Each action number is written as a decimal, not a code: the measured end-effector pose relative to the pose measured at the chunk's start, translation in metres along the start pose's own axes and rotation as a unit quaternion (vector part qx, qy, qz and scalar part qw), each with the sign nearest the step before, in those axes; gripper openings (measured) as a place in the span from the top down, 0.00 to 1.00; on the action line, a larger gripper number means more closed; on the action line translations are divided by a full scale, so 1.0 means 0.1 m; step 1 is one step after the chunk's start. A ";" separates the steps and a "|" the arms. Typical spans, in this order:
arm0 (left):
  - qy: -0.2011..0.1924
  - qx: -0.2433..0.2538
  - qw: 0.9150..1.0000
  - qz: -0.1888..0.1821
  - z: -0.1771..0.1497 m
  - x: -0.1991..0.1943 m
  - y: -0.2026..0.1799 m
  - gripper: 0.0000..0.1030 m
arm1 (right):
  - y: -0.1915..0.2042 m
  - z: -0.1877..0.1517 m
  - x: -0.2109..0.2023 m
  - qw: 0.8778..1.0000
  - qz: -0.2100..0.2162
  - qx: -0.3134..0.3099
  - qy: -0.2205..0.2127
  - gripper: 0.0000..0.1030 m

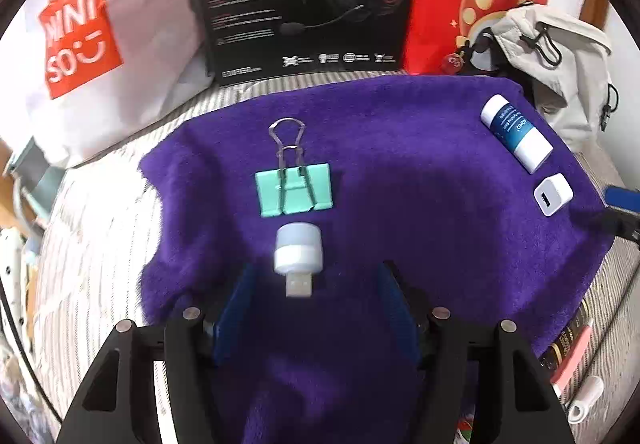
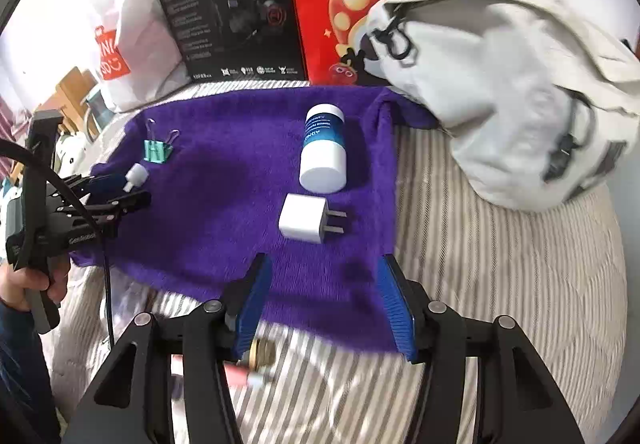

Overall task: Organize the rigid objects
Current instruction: 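Set the USB plug by the clip with the left tool while the right tool sets the charger, then grasp the clear pill bottle with the left tool while the right tool grasps the white jar, then carry the pill bottle toward the towel with the left tool while the right tool carries the jar, then lower the pill bottle onto the towel with the left tool while the right tool sets the jar down, then grasp the black Horizon case with the left tool while the right tool grasps the Vaseline tin, then place the Horizon case by the pill bottle with the left tool while the right tool places the tin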

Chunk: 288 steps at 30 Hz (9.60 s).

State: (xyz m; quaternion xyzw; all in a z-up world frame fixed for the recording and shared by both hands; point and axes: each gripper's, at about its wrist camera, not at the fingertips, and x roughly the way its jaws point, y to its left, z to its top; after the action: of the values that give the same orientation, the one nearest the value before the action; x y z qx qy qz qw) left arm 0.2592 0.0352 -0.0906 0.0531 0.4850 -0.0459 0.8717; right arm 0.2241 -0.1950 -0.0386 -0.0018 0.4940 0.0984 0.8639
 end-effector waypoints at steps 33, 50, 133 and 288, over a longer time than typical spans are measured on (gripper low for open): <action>0.022 -0.005 0.999 -0.037 -0.91 -0.51 -0.55 0.30 | 0.15 -0.85 -0.21 0.999 0.021 0.016 0.045 0.37; -0.007 0.020 0.999 -0.048 -0.90 -0.49 -0.65 0.61 | 0.51 -0.93 -0.21 0.997 0.066 0.002 0.046 0.37; -0.012 0.019 0.998 -0.052 -1.24 -0.73 -0.31 0.62 | 0.69 -0.86 -0.04 0.997 0.056 -0.038 0.046 0.70; 0.008 0.021 0.997 -0.073 -1.24 -0.72 -0.57 0.80 | 0.98 -1.02 0.09 0.992 0.091 -0.070 0.049 0.41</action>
State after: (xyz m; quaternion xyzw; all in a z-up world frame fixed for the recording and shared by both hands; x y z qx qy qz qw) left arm 0.1098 -0.0019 -0.0973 0.0366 0.4933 -0.1193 0.8609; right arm 0.1248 -0.1071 -0.0894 -0.0219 0.5256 0.2111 0.8238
